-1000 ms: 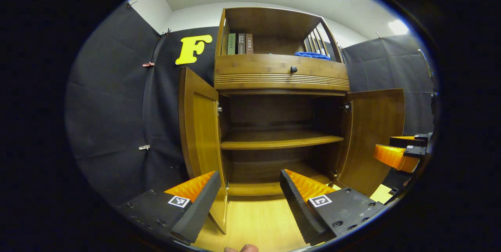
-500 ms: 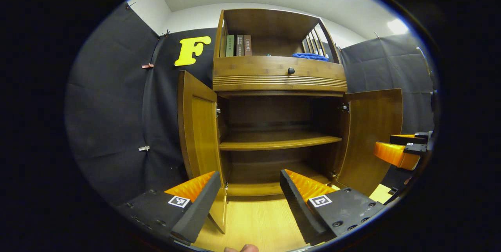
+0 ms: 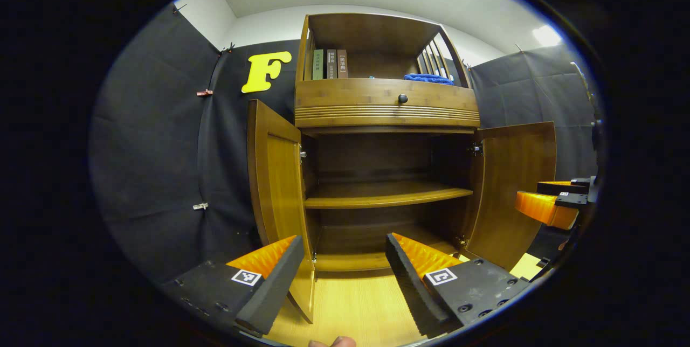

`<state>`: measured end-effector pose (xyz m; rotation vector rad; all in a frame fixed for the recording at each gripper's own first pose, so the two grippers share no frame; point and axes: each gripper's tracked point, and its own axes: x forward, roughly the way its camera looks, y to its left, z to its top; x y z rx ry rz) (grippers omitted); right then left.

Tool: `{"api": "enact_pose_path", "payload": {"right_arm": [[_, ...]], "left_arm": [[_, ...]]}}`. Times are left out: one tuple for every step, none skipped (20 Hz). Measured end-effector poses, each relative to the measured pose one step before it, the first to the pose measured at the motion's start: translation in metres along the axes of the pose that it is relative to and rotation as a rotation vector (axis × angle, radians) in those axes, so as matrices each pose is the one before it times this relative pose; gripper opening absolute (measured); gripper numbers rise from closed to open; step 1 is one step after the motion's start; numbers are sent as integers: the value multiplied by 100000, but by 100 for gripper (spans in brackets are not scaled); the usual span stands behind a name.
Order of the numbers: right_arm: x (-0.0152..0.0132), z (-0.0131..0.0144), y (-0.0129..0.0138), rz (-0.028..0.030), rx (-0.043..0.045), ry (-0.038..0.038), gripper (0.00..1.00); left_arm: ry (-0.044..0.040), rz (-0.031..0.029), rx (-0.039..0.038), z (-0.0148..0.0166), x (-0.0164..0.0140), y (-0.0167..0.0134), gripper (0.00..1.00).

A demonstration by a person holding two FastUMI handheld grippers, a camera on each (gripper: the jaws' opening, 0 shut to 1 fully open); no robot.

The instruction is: Open the right door of the double-door shoe cabinet with the right hand, and open the left door with the left hand.

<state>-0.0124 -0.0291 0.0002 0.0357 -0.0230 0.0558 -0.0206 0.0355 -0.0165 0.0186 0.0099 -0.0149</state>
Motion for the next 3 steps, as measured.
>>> {"api": "enact_pose_path", "payload": {"right_arm": [[132, 138, 17, 68, -32, -423, 98], [123, 182, -34, 138, -43, -388, 98], [165, 101, -73, 334, -132, -39, 93]], "left_arm": [[-392, 324, 251, 109, 29, 38, 95], [-347, 442, 164, 121, 13, 9, 95], [-103, 424, 9, 83, 1, -12, 95]]}}
